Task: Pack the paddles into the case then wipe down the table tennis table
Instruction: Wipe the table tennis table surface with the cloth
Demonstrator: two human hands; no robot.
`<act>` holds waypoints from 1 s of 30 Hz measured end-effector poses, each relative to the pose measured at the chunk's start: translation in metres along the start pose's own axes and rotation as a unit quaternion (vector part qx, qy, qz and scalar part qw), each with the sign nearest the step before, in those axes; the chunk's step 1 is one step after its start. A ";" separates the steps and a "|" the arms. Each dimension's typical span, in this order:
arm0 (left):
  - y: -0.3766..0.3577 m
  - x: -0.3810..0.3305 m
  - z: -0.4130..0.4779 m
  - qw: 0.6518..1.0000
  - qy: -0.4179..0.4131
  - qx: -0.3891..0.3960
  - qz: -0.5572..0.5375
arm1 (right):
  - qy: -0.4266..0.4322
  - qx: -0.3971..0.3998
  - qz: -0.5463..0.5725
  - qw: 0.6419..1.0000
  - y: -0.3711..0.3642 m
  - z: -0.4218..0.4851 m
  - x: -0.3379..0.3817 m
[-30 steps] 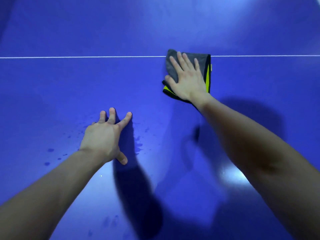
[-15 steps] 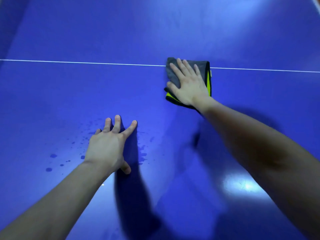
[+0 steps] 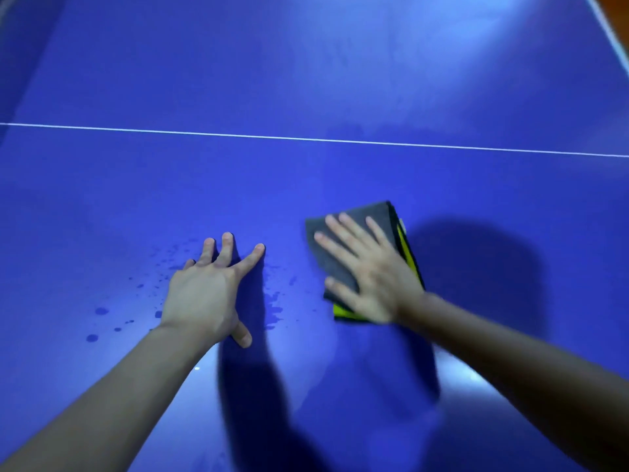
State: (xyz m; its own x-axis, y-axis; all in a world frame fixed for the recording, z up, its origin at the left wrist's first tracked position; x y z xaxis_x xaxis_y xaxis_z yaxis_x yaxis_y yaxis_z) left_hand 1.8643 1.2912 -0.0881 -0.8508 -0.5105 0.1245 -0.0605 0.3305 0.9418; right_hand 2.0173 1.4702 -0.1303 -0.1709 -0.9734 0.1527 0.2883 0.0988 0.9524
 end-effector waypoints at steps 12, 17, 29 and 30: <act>0.004 -0.002 -0.003 0.999 0.025 0.002 -0.031 | -0.153 -0.003 -0.035 0.988 -0.034 0.116 -0.038; 0.009 0.007 -0.010 0.995 0.039 0.004 -0.089 | -0.065 0.032 -0.001 0.997 0.003 -0.043 0.090; -0.036 0.092 -0.043 0.992 0.100 0.035 -0.069 | -0.196 0.001 -0.028 0.980 -0.064 0.201 -0.031; -0.038 0.094 -0.043 0.991 0.103 0.033 -0.075 | -0.209 0.003 -0.036 0.977 -0.068 0.220 -0.038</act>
State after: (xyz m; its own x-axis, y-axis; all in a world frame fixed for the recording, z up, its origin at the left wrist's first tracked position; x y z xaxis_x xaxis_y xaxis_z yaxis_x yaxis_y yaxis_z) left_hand 1.8094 1.1970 -0.0987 -0.7056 -0.7066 0.0529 -0.2173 0.2868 0.9330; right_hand 1.7969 1.5461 -0.1431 -0.5601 -0.8090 0.1784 0.2564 0.0355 0.9659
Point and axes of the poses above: each hand's wrist, its own z-axis towards the middle knuckle, its own y-axis out of the back of the hand, x = y × z, the point moved 7 cm from there along z, towards the middle knuckle, and after that the axes turned 13 degrees about -x, right-handed, at the moved point
